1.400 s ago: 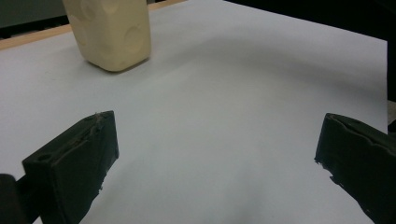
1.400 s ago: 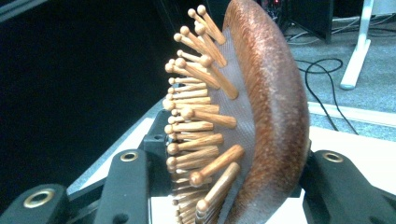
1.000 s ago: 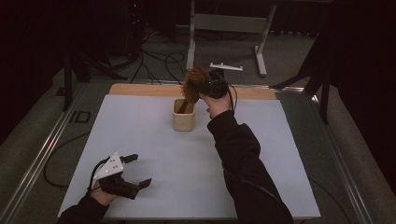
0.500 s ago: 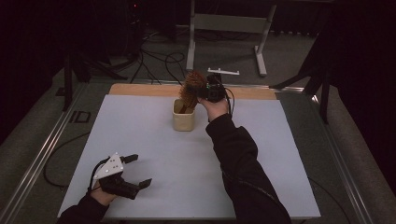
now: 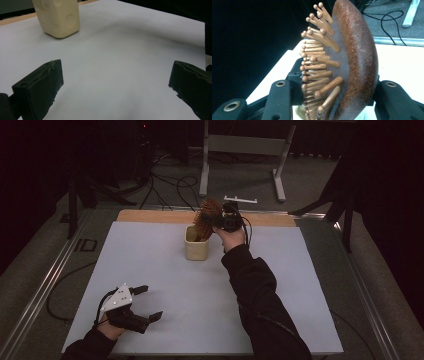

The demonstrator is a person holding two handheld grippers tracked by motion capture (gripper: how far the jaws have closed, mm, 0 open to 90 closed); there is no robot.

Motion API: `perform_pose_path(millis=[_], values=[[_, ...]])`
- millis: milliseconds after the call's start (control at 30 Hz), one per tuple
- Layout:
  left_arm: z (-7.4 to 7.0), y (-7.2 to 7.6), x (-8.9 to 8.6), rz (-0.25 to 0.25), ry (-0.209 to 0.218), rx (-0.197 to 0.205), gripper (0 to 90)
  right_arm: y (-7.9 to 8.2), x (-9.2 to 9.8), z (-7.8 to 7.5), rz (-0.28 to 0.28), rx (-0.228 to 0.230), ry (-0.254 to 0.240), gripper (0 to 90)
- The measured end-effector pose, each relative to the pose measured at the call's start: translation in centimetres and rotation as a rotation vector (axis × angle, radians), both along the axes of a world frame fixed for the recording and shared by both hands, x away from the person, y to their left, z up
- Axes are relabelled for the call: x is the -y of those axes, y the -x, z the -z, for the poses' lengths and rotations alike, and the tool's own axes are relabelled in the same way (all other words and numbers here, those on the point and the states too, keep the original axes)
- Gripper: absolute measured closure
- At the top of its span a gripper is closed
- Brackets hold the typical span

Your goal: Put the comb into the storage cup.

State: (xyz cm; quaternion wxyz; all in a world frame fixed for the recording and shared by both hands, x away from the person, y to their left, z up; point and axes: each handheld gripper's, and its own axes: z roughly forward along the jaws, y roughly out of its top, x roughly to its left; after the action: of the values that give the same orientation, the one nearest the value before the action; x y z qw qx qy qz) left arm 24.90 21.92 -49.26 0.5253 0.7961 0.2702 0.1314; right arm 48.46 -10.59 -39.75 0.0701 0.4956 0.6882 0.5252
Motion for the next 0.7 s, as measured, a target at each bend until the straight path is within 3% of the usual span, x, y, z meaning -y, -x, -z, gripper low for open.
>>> perform_pose_path(millis=[200,400,600,700], values=[[0.09,-0.05,0.04,0.004,-0.001,-0.004,0.0,-0.24,0.26,0.21,-0.01,-0.002,-0.011,49.3],[0.07,0.01,0.08,0.008,0.0,-0.005,0.0,-0.3,0.09,0.31,-0.011,0.021,0.026,43.3],[0.06,-0.04,0.0,0.007,0.004,-0.004,0.0,-0.35,0.48,0.37,-0.041,0.036,-0.002,24.9],[0.04,-0.01,0.04,0.006,0.002,-0.002,0.0,-0.27,0.52,0.28,-0.065,0.04,0.014,13.7]])
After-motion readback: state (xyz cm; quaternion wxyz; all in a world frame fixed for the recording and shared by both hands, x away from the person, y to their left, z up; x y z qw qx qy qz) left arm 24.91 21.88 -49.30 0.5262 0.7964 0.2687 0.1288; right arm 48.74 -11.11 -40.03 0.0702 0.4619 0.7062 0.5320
